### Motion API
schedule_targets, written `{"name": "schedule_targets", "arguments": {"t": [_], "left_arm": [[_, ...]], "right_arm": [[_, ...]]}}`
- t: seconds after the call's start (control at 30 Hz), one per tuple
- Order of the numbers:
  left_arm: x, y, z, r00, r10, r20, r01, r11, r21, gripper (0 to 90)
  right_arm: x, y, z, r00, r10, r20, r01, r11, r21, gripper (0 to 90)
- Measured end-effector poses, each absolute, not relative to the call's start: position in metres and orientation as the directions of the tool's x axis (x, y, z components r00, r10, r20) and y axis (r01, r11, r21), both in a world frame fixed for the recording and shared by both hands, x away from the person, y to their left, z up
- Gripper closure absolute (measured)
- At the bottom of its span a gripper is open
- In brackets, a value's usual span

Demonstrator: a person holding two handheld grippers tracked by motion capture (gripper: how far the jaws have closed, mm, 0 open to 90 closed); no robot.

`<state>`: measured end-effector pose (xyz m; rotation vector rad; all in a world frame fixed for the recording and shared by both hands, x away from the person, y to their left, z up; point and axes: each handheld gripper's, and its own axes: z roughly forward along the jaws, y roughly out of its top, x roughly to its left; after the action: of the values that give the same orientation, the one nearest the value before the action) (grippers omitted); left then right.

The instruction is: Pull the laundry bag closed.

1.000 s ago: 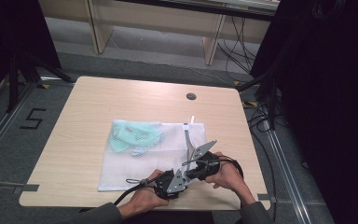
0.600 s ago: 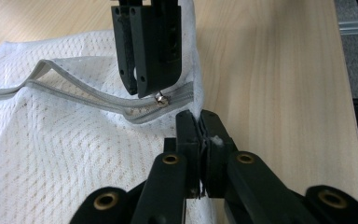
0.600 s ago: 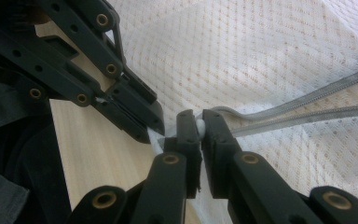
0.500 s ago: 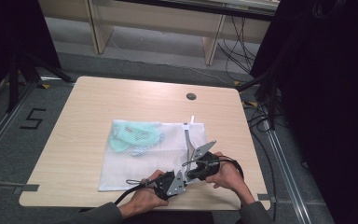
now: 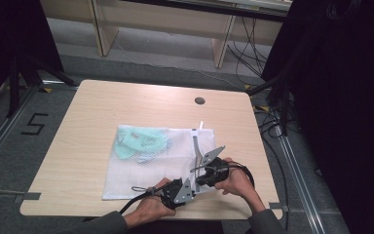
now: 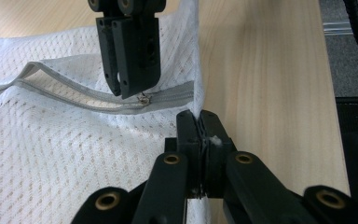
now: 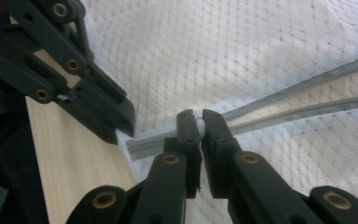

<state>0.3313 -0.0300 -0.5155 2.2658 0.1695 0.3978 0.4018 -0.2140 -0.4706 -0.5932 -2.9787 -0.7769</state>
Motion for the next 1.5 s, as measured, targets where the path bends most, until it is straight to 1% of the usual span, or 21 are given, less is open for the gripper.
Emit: {"name": "schedule_targets", "arguments": {"t": [0.07,0.17,0.23,0.27,0.3,0.33,0.4,0.47,0.5,0.57,0.67,0.7,0.77,0.8,0.83,0.87,0.93,0.97,1.03,1.1,1.5], "left_arm": [[0.331,-0.030,-0.516,0.941,0.253,0.225,-0.006,-0.652,0.758,88.0],[0.331,-0.029,-0.515,0.942,0.260,0.211,0.011,-0.653,0.757,88.0],[0.330,-0.029,-0.516,0.944,0.255,0.209,0.008,-0.651,0.759,87.9],[0.330,-0.029,-0.516,0.944,0.254,0.211,0.007,-0.653,0.757,88.0],[0.330,-0.029,-0.516,0.945,0.252,0.208,0.007,-0.652,0.758,87.9],[0.331,-0.029,-0.516,0.944,0.253,0.214,0.005,-0.656,0.755,87.9],[0.331,-0.029,-0.515,0.947,0.250,0.202,0.012,-0.656,0.755,87.9],[0.331,-0.029,-0.516,0.948,0.252,0.193,0.019,-0.650,0.760,87.9],[0.331,-0.029,-0.516,0.949,0.252,0.191,0.020,-0.651,0.759,87.8],[0.331,-0.030,-0.516,0.948,0.265,0.177,0.035,-0.637,0.770,87.9],[0.331,-0.028,-0.516,0.947,0.258,0.190,0.024,-0.650,0.759,87.8],[0.331,-0.028,-0.516,0.948,0.258,0.188,0.027,-0.651,0.758,87.8],[0.331,-0.028,-0.516,0.948,0.255,0.190,0.023,-0.649,0.760,87.8],[0.331,-0.028,-0.515,0.950,0.250,0.185,0.024,-0.653,0.757,87.7],[0.330,-0.028,-0.516,0.952,0.246,0.182,0.025,-0.655,0.755,87.7],[0.330,-0.028,-0.516,0.952,0.252,0.176,0.034,-0.654,0.756,87.7],[0.330,-0.028,-0.516,0.952,0.254,0.172,0.037,-0.653,0.757,87.7],[0.331,-0.028,-0.516,0.951,0.250,0.180,0.029,-0.654,0.756,87.7],[0.331,-0.027,-0.515,0.952,0.251,0.174,0.035,-0.655,0.755,87.8],[0.331,-0.025,-0.514,0.952,0.253,0.173,0.037,-0.655,0.755,87.8],[0.331,-0.025,-0.515,0.952,0.249,0.177,0.032,-0.657,0.753,87.8]], "right_arm": [[0.403,-0.214,-0.472,-0.932,0.349,0.093,0.349,0.805,0.479,86.7],[0.404,-0.215,-0.472,-0.926,0.365,0.095,0.365,0.802,0.473,86.7],[0.406,-0.215,-0.472,-0.935,0.347,0.075,0.338,0.807,0.484,86.7],[0.405,-0.216,-0.472,-0.925,0.366,0.098,0.367,0.802,0.471,86.7],[0.405,-0.216,-0.472,-0.923,0.371,0.107,0.376,0.800,0.467,86.7],[0.408,-0.216,-0.473,-0.936,0.343,0.085,0.339,0.805,0.487,86.7],[0.408,-0.215,-0.473,-0.928,0.361,0.092,0.359,0.803,0.475,86.7],[0.410,-0.216,-0.474,-0.936,0.343,0.081,0.337,0.805,0.488,86.7],[0.409,-0.216,-0.473,-0.926,0.368,0.088,0.364,0.802,0.474,86.7],[0.411,-0.216,-0.474,-0.928,0.364,0.085,0.359,0.803,0.476,86.7],[0.411,-0.214,-0.473,-0.921,0.377,0.095,0.377,0.803,0.461,86.7],[0.413,-0.214,-0.474,-0.930,0.360,0.076,0.352,0.807,0.474,86.7],[0.413,-0.214,-0.474,-0.923,0.374,0.088,0.371,0.806,0.461,86.7],[0.414,-0.214,-0.474,-0.923,0.376,0.078,0.368,0.807,0.462,86.7],[0.417,-0.214,-0.475,-0.934,0.352,0.064,0.339,0.812,0.475,86.7],[0.416,-0.214,-0.474,-0.924,0.376,0.072,0.364,0.806,0.467,86.7],[0.418,-0.214,-0.475,-0.926,0.372,0.071,0.360,0.808,0.467,86.7],[0.417,-0.213,-0.475,-0.921,0.380,0.089,0.377,0.807,0.455,86.7],[0.420,-0.213,-0.475,-0.928,0.366,0.063,0.352,0.811,0.468,86.7],[0.421,-0.213,-0.475,-0.929,0.367,0.051,0.347,0.815,0.464,86.7],[0.429,-0.212,-0.476,-0.930,0.365,0.045,0.343,0.815,0.467,86.7]]}}
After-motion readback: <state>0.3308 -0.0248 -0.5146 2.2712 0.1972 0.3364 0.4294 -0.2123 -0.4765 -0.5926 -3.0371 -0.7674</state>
